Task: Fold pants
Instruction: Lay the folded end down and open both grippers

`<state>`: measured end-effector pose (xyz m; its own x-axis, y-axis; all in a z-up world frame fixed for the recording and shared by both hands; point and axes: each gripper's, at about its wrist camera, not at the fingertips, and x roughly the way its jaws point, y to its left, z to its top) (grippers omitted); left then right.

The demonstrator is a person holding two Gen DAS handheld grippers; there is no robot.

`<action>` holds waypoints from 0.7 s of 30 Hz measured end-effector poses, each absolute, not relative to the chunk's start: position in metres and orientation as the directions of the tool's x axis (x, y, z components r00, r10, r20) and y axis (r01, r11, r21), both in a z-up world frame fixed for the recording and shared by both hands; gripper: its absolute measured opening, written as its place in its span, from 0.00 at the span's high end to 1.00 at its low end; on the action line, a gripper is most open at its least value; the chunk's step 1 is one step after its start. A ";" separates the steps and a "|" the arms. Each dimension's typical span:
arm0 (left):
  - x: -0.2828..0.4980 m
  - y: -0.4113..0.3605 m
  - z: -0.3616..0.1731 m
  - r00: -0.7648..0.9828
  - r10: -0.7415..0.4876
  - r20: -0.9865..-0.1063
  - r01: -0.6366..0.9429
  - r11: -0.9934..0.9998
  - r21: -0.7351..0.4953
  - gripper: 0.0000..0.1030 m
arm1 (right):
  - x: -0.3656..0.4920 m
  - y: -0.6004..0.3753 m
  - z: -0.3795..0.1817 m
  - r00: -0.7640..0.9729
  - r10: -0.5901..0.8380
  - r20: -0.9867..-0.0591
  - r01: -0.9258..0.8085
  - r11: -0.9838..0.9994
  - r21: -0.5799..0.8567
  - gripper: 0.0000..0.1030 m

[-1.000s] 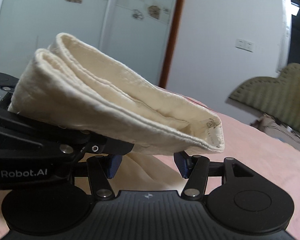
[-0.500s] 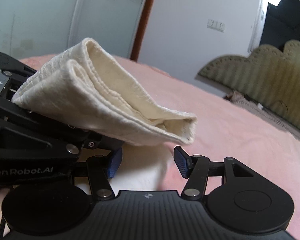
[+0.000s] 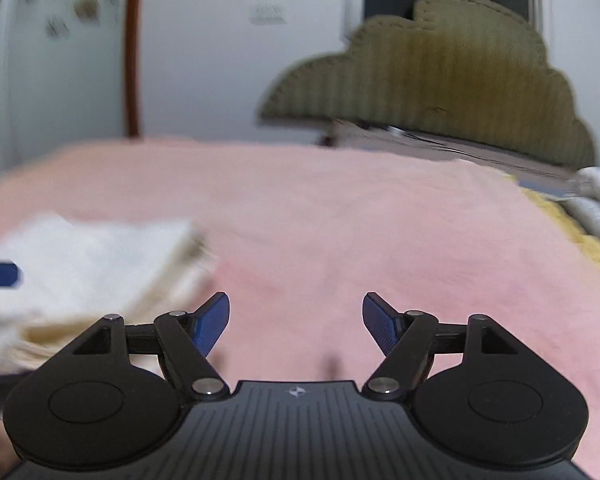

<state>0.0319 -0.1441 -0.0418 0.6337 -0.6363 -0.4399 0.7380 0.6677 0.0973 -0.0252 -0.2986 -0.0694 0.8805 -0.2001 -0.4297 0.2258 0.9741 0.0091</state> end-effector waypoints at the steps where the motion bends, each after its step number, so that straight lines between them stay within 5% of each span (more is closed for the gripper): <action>1: 0.037 -0.134 -0.039 0.645 -0.628 -0.435 0.720 0.690 0.073 0.12 | -0.025 -0.292 -0.065 0.898 -0.160 -0.409 0.187 0.982 0.027 0.29; 7: 0.054 -0.075 -0.016 0.648 -0.654 -0.390 0.678 0.729 -0.094 0.09 | -0.015 -0.239 -0.050 0.944 -0.014 -0.331 0.003 0.999 -0.033 0.29; 12: 0.042 -0.061 -0.009 0.586 -0.729 -0.353 0.745 0.657 -0.119 0.06 | -0.012 -0.226 -0.041 0.963 -0.086 -0.254 0.054 0.990 -0.131 0.28; 21: 0.070 -0.059 -0.044 0.741 -0.400 -0.539 0.523 0.848 0.089 0.12 | 0.022 -0.233 -0.091 0.839 -0.071 -0.539 0.007 0.993 -0.119 0.21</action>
<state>0.0697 -0.0590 -0.0443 0.7412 -0.4001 -0.5390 0.5225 0.8479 0.0891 0.0222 -0.2330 -0.0909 0.8393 -0.0710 -0.5391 0.0073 0.9928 -0.1193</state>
